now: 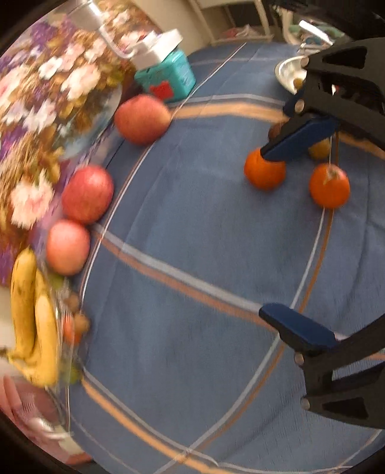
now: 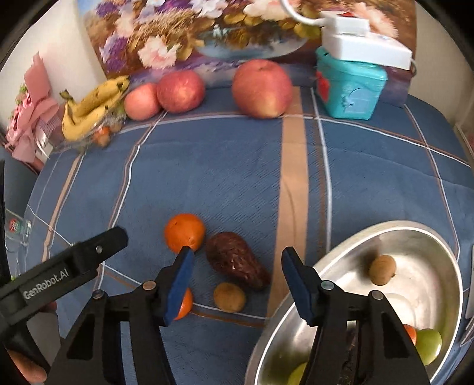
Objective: Organize fruits
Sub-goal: 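Grasp the large dried date with the right tool while the left tool grasps a tangerine, then lower the date into the steel bowl with the right tool while the left tool releases the tangerine there, then withdraw both open tools from the bowl toward the last loose fruit, then grasp the stemmed tangerine with the left tool, then grasp the small brown kiwi with the right tool while the left tool holds the tangerine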
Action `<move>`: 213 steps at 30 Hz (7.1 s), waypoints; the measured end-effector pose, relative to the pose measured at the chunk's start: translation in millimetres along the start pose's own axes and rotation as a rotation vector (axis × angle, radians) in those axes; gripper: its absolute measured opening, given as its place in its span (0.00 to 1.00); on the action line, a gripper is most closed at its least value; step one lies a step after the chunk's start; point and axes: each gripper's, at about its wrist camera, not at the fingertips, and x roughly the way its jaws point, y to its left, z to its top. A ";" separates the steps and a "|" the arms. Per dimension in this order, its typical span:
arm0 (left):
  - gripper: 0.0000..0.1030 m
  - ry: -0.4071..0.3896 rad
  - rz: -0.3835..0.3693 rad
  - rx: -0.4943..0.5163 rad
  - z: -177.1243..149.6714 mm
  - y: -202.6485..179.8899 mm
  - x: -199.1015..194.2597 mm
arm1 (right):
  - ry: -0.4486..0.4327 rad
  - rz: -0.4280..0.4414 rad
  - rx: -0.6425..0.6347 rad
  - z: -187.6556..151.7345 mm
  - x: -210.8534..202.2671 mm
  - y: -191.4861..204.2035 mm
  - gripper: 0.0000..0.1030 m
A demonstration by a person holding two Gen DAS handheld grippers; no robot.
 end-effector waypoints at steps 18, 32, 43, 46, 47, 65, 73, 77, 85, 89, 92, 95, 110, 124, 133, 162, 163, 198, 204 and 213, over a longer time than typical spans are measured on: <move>0.34 0.069 -0.194 0.019 5.8 -32.6 24.2 | 0.005 0.043 0.024 -2.3 14.5 -5.9 0.42; 0.34 -0.011 -0.150 -0.039 -3.8 -6.9 -23.4 | -0.039 0.122 0.091 -10.2 -16.3 -17.8 0.37; 0.34 -0.028 -0.179 -0.041 -30.1 -2.6 -55.9 | -0.079 0.143 0.122 -35.4 -51.8 -11.7 0.37; 0.34 -0.046 -0.199 -0.008 -38.1 -13.7 -68.1 | -0.092 0.132 0.138 -46.0 -63.4 -14.7 0.37; 0.34 -0.050 -0.207 0.006 -41.0 -18.2 -71.2 | -0.098 0.132 0.146 -50.6 -68.1 -16.2 0.37; 0.34 0.038 -0.283 0.212 -80.0 -100.0 -47.3 | -0.120 -0.031 0.334 -80.6 -98.2 -82.7 0.38; 0.36 0.074 -0.286 0.234 -86.9 -109.7 -34.1 | -0.111 -0.068 0.419 -85.2 -100.0 -114.1 0.38; 0.38 0.085 -0.296 0.238 -88.3 -111.8 -32.3 | -0.106 -0.071 0.441 -86.1 -100.0 -118.8 0.38; 0.44 0.079 -0.279 0.225 -85.9 -107.7 -33.3 | -0.107 -0.071 0.443 -86.4 -101.4 -118.5 0.38; 0.56 0.069 -0.238 0.214 -84.6 -102.9 -33.3 | -0.101 -0.071 0.444 -85.9 -100.7 -118.6 0.38; 0.62 0.064 -0.205 0.198 -83.1 -97.8 -33.0 | -0.099 -0.071 0.445 -85.9 -100.6 -118.3 0.38; 0.67 0.056 -0.168 0.187 -81.0 -90.7 -33.3 | -0.099 -0.074 0.443 -85.9 -101.1 -117.7 0.38; 0.99 -0.023 0.038 0.096 -63.1 -45.7 -35.9 | -0.074 -0.077 0.396 -81.7 -97.9 -106.2 0.60; 1.00 -0.083 0.123 0.067 -57.8 -32.5 -39.9 | -0.054 -0.121 0.341 -79.0 -91.2 -96.4 0.89; 1.00 -0.077 0.149 0.087 -58.1 -35.2 -35.6 | -0.070 -0.139 0.315 -78.0 -93.0 -92.6 0.90; 0.48 0.007 -0.007 0.080 -58.6 -43.3 -3.6 | -0.047 -0.140 0.266 -75.5 -73.9 -86.1 0.91; 0.45 0.012 -0.009 0.078 -58.8 -43.7 -1.4 | -0.048 -0.140 0.266 -75.4 -73.8 -86.1 0.91; 0.35 -0.119 -0.078 -0.111 -33.6 14.8 -43.9 | -0.184 0.012 0.140 -47.8 -74.7 -38.3 0.64; 0.35 -0.108 -0.102 -0.132 -30.8 19.4 -40.3 | -0.111 0.043 0.037 -38.6 -50.1 2.4 0.48; 0.35 -0.096 -0.115 -0.152 -27.8 21.8 -36.0 | -0.028 -0.019 -0.012 -30.7 -18.6 17.5 0.39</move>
